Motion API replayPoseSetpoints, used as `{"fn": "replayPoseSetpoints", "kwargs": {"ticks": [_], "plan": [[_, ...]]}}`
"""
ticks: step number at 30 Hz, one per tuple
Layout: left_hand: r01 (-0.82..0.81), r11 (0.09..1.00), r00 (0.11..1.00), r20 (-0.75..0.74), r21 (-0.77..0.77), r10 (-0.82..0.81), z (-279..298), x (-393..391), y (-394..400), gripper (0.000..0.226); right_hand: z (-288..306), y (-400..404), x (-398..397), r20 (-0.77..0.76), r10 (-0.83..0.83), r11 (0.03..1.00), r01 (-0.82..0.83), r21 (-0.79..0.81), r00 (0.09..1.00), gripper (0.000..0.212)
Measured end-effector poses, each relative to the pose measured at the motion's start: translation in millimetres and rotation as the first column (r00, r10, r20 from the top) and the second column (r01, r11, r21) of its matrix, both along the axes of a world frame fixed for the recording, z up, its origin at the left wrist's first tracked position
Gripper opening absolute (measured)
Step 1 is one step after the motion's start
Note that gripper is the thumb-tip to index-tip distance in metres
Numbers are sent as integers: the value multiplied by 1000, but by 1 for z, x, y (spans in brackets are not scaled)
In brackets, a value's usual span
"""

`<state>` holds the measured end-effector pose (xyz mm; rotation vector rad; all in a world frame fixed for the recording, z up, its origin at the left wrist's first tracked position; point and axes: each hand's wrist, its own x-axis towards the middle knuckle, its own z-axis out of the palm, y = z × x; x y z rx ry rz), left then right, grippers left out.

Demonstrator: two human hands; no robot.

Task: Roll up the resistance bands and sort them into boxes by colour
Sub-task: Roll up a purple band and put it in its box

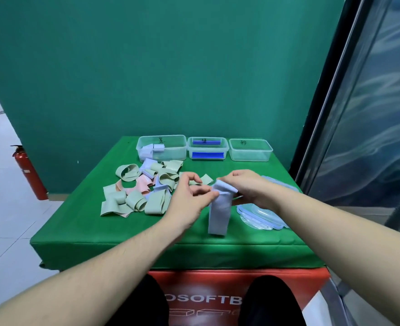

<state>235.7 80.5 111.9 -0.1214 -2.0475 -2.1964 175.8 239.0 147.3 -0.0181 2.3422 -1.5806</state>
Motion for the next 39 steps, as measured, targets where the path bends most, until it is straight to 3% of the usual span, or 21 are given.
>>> {"fn": "replayPoseSetpoints", "kwargs": {"ticks": [3, 6, 9, 11, 12, 14, 16, 19, 24, 30, 32, 39], "plan": [[-4, 1000, 1000, -19, 31, 5, 13, 2, 0, 36, -12, 6, 7, -28, 8, 999, -6, 50, 1000, 4], [-3, 996, 1000, -28, 90, 5, 22, 5, 2, 31, -25, 9, 10, -209, -111, 991, 124, 48, 972, 17], [-1, 992, 1000, -25, 126, 5, 27, 7, 4, 20, -23, 9, 21, -203, -164, 974, 125, -188, 965, 36], [24, 981, 1000, 7, 190, -26, 30, 8, 7, 16, -16, 11, 30, -93, -9, 913, -30, -408, 996, 41], [38, 972, 998, 32, 232, -46, 32, 9, 8, 17, -14, 13, 34, -84, 78, 894, -107, -436, 993, 44], [38, 958, 996, 71, 283, -60, 33, 9, 10, 20, -15, 13, 38, -129, 180, 900, -216, -379, 975, 47], [6, 958, 996, 87, 286, -32, 35, 8, 9, 20, -17, 9, 39, -191, 159, 923, -214, -320, 969, 29], [-63, 995, 996, 73, 71, 58, 32, 1, 4, 18, -17, 4, 36, -220, 61, 921, -140, -364, 974, 10], [82, 995, 969, 230, 57, -93, 10, -11, -3, 25, -27, -3, 20, -166, -12, 906, -60, -420, 986, 21], [-33, 998, 969, 242, -46, 44, -22, -45, -4, 15, -62, -14, -13, -90, -63, 924, 24, -381, 994, 22], [-69, 997, 966, 247, -37, 76, -30, -60, -3, 4, -73, -17, -26, -75, -59, 938, 30, -345, 995, 21], [-162, 987, 936, 316, -13, 158, -62, -121, -4, 3, -117, -16, -75, -92, -110, 980, 93, -175, 990, 14]]}}
